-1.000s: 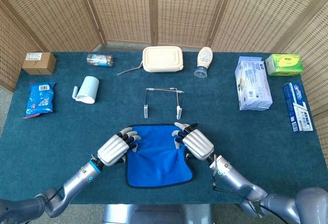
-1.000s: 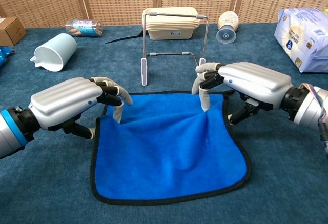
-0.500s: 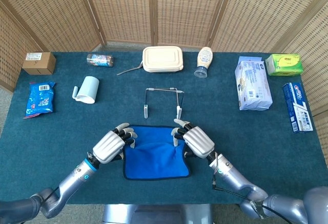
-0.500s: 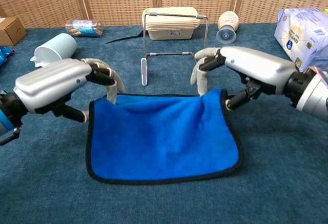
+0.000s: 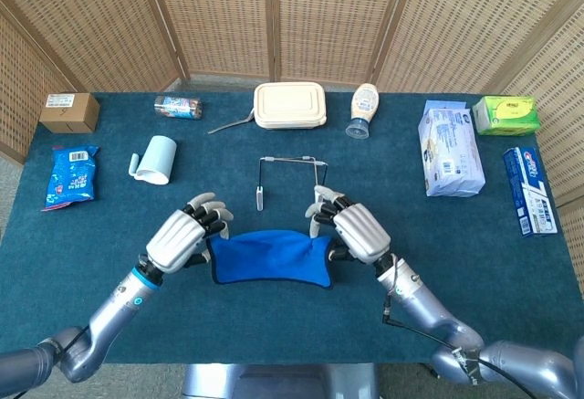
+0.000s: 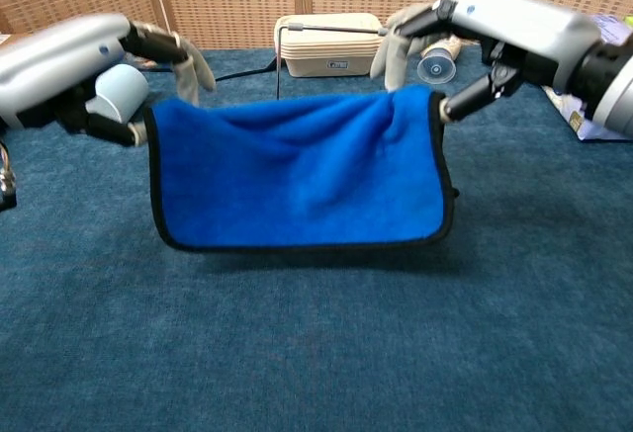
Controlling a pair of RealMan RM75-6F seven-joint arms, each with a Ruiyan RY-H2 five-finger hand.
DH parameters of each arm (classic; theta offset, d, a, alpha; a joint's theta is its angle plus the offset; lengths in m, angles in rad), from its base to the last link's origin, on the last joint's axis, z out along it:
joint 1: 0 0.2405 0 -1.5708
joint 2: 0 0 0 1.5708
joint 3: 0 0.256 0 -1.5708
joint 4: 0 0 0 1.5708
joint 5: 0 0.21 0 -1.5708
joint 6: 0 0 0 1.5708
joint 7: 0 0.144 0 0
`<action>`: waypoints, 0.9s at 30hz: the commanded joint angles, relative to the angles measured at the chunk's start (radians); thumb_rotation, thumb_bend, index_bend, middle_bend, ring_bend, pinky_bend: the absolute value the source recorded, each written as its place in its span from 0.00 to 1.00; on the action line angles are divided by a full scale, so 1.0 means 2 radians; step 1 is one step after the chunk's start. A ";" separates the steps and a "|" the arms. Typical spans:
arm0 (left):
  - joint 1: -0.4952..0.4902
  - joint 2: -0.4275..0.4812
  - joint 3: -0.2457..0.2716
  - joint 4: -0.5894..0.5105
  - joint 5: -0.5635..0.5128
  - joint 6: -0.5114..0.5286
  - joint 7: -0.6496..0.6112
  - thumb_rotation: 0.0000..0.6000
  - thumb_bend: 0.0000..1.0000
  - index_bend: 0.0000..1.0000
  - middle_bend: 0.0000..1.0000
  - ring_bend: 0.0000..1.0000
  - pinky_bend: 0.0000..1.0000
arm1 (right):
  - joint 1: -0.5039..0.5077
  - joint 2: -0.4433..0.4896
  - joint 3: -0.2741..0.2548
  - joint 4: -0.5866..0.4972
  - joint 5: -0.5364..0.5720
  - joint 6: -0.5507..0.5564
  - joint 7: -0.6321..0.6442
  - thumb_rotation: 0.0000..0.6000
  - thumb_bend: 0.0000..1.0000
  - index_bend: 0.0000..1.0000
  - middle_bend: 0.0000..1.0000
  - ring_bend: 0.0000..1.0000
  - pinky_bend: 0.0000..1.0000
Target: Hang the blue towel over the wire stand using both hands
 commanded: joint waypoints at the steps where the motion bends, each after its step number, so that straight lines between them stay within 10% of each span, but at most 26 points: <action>1: -0.004 0.016 -0.019 -0.020 -0.009 0.007 -0.003 1.00 0.60 0.72 0.37 0.27 0.17 | 0.004 0.022 0.021 -0.024 0.020 -0.005 -0.008 1.00 0.48 0.90 0.36 0.10 0.21; 27: -0.054 0.060 -0.133 -0.047 -0.106 -0.025 -0.034 1.00 0.59 0.73 0.38 0.27 0.17 | 0.049 0.100 0.114 -0.047 0.138 -0.067 -0.010 1.00 0.48 0.90 0.35 0.10 0.21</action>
